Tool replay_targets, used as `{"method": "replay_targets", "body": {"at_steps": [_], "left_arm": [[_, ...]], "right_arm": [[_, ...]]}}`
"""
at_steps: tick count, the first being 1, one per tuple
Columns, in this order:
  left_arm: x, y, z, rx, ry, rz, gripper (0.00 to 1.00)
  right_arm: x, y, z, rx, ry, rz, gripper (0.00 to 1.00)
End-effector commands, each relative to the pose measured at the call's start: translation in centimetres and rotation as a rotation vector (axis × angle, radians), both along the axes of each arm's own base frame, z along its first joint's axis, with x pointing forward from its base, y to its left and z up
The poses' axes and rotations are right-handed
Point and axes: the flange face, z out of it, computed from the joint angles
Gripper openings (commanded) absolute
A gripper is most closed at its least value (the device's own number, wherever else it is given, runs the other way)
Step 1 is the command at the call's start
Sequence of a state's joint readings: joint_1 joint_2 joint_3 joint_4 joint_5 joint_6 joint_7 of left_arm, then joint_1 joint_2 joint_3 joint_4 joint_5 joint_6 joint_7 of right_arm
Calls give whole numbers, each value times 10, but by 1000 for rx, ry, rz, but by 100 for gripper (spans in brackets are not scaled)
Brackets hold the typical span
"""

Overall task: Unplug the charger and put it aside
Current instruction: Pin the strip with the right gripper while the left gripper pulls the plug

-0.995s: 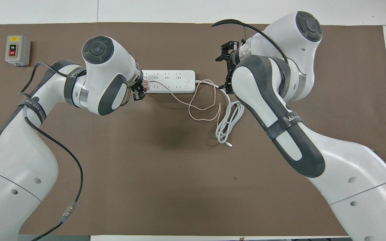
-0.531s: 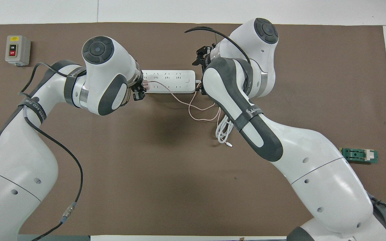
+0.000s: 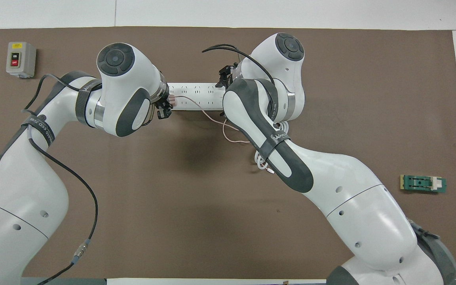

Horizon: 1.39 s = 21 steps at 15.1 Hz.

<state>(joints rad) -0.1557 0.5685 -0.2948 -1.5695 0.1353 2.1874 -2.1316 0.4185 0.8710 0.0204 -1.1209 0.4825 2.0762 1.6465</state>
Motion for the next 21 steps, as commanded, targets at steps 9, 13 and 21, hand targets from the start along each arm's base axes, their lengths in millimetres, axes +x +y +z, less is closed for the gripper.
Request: {"method": "replay_targets", "body": {"at_steps": [9, 13, 21], "left_arm": [[-6, 0, -6, 10, -22, 8, 0], [-6, 0, -6, 10, -22, 8, 0], [-5, 1, -6, 10, -24, 9, 0]], "right_arm": [[9, 4, 0, 16, -49, -63, 99], [9, 0, -8, 20, -55, -83, 99], [5, -1, -23, 17, -52, -96, 99]]}}
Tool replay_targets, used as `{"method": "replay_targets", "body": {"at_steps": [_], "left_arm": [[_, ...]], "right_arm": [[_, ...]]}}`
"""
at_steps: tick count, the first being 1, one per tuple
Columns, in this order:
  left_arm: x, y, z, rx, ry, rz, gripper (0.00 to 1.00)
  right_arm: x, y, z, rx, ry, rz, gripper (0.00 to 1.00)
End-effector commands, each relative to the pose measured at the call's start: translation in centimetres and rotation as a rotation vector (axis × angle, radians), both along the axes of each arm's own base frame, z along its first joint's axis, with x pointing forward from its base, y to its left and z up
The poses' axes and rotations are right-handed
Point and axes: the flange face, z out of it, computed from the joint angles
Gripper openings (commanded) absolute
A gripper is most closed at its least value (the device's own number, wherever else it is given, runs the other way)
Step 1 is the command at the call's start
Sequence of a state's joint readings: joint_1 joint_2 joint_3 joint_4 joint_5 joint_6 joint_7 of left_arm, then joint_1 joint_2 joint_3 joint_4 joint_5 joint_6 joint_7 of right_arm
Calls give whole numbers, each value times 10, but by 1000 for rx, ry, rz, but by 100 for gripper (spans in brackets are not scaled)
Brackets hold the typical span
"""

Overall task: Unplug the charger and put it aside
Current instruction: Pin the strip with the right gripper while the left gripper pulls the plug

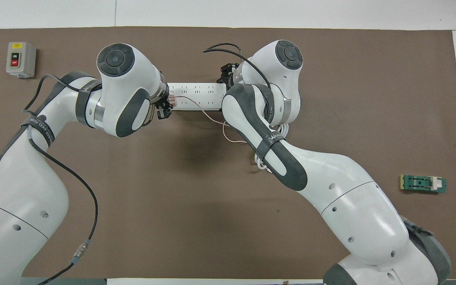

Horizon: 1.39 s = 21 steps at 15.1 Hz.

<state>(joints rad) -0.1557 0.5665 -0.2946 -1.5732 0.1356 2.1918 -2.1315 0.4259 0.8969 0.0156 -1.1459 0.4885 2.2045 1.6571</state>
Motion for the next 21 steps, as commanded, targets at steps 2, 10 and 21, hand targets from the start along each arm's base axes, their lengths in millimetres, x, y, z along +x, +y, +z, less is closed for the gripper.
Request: {"method": "replay_targets", "body": {"at_steps": [2, 10, 21], "left_arm": [[-5, 0, -6, 10, -21, 8, 0], [-2, 4, -5, 6, -29, 15, 0], [2, 11, 15, 37, 5, -2, 0]], "right_arm": [[-3, 0, -6, 11, 8, -37, 99], [-4, 1, -9, 5, -8, -36, 53], [-6, 3, -11, 2, -11, -32, 42]]}}
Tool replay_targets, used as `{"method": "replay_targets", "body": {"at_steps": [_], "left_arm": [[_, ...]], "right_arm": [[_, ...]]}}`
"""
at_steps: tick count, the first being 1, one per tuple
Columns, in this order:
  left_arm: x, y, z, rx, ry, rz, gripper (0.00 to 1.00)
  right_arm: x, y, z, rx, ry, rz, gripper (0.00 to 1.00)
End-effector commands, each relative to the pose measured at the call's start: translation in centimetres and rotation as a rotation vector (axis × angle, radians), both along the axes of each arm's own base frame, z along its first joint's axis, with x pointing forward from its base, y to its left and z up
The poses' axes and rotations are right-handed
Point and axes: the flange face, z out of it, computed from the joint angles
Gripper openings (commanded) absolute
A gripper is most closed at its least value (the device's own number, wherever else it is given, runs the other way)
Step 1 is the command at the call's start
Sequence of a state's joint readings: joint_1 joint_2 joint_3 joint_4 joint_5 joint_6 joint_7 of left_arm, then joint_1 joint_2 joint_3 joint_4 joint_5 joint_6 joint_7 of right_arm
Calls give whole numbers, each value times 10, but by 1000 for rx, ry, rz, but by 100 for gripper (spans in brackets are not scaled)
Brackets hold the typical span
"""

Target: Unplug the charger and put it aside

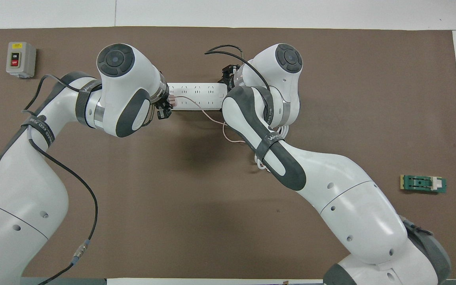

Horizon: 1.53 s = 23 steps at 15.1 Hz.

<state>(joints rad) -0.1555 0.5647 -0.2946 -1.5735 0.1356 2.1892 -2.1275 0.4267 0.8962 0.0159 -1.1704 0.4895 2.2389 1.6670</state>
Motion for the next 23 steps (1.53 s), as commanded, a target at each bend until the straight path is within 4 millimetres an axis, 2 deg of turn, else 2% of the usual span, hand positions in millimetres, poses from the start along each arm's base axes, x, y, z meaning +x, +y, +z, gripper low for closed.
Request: {"method": "replay_targets", "body": {"at_steps": [1, 4, 6, 9, 10, 11, 13, 15, 18, 21, 23], "left_arm": [[6, 17, 24, 43, 11, 1, 0], [13, 47, 56, 51, 5, 5, 0], [12, 62, 69, 53, 21, -25, 0], [8, 83, 93, 32, 46, -62, 0], [7, 93, 103, 20, 54, -80, 0], [6, 103, 108, 12, 65, -98, 0], [4, 132, 120, 12, 94, -160, 0], [0, 172, 135, -12, 123, -251, 0], [-4, 260, 140, -42, 157, -367, 0], [-11, 341, 143, -68, 158, -533, 0], [-18, 383, 147, -66, 121, -661, 0]], "right_arm": [[-5, 5, -3, 4, -7, -9, 42], [-5, 5, -3, 4, -7, -9, 44], [-5, 5, -3, 4, -7, -11, 46], [-6, 5, -4, 3, -4, -10, 71], [-6, 4, -5, 2, -3, -10, 94], [-6, 4, -4, 2, -5, -8, 100], [-6, 4, 4, 3, -10, -4, 100], [-1, -6, 21, 9, -16, -12, 100], [1, -28, 71, 21, -21, -16, 100], [5, -70, 125, 20, -32, 10, 100], [4, -100, 145, -12, -49, 67, 100]]}}
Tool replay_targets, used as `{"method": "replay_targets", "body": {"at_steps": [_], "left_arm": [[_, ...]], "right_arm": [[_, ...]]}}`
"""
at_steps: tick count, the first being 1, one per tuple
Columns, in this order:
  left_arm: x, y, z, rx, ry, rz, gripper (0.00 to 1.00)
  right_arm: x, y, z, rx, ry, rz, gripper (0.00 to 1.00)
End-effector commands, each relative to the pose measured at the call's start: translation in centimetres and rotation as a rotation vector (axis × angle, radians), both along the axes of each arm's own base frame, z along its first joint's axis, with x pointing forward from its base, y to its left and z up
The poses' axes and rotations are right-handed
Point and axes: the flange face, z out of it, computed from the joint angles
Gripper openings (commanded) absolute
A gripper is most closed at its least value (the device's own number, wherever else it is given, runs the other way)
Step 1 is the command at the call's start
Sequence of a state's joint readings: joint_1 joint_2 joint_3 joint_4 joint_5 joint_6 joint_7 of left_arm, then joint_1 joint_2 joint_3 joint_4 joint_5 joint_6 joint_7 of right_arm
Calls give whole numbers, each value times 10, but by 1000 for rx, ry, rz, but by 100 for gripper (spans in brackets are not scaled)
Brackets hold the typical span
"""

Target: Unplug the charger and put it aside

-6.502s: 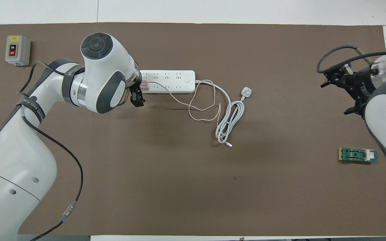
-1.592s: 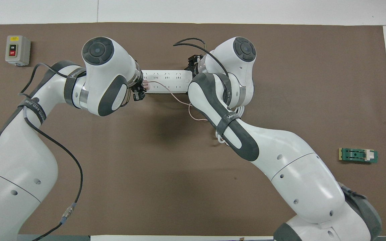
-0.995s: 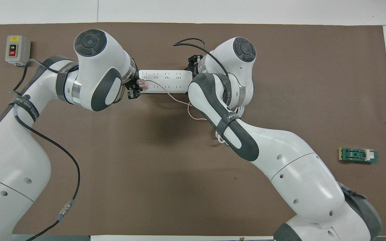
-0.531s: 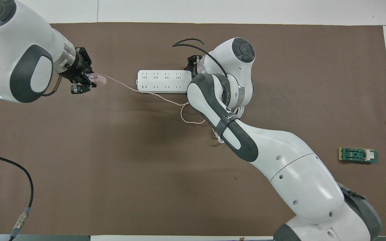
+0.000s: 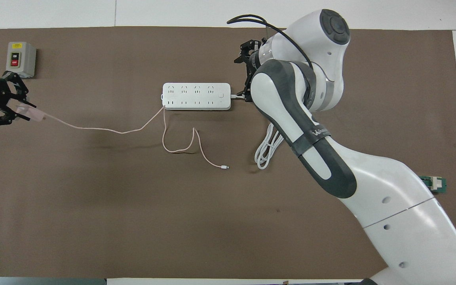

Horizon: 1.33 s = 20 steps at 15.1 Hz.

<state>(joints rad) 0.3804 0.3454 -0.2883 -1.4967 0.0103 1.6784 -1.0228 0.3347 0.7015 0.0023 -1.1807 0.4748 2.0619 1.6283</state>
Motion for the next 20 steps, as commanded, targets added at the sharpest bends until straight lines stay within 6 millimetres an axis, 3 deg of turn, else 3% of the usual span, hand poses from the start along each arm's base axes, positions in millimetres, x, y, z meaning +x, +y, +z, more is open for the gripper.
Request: {"method": "replay_targets", "body": {"at_steps": [1, 3, 4, 7, 8, 9, 10, 11, 13, 16, 18, 20], "left_arm": [[-16, 47, 10, -35, -29, -183, 0], [-21, 76, 10, -31, -79, -281, 0], [-24, 77, 2, -23, -101, -314, 0], [-42, 40, -38, 15, -150, -351, 0], [-62, 28, -61, 25, -144, -375, 0], [-67, 26, -67, 28, -144, -379, 0], [-68, 25, -67, 30, -147, -379, 26], [-69, 25, -67, 29, -145, -379, 99], [-65, 24, -63, 30, -152, -380, 100], [-53, -3, -38, 17, -129, -431, 100], [-50, -35, -10, -3, -80, -505, 100], [-56, -66, 16, 6, -34, -634, 100]], "right_arm": [[-10, -45, 24, -48, -27, 77, 100], [-18, -75, 40, -88, -79, 157, 100], [-29, -85, 52, -110, -121, 241, 100], [-51, -141, 84, -139, -162, 414, 100], [-69, -174, 109, -155, -157, 575, 100], [-76, -188, 119, -190, -159, 657, 100], [-82, -201, 127, -229, -161, 740, 100], [-90, -216, 140, -259, -172, 836, 100], [-110, -236, 156, -283, -174, 1054, 100], [-148, -265, 164, -310, -173, 1226, 100], [-169, -282, 159, -332, -198, 1257, 100], [-177, -294, 144, -362, -223, 1303, 100]]}}
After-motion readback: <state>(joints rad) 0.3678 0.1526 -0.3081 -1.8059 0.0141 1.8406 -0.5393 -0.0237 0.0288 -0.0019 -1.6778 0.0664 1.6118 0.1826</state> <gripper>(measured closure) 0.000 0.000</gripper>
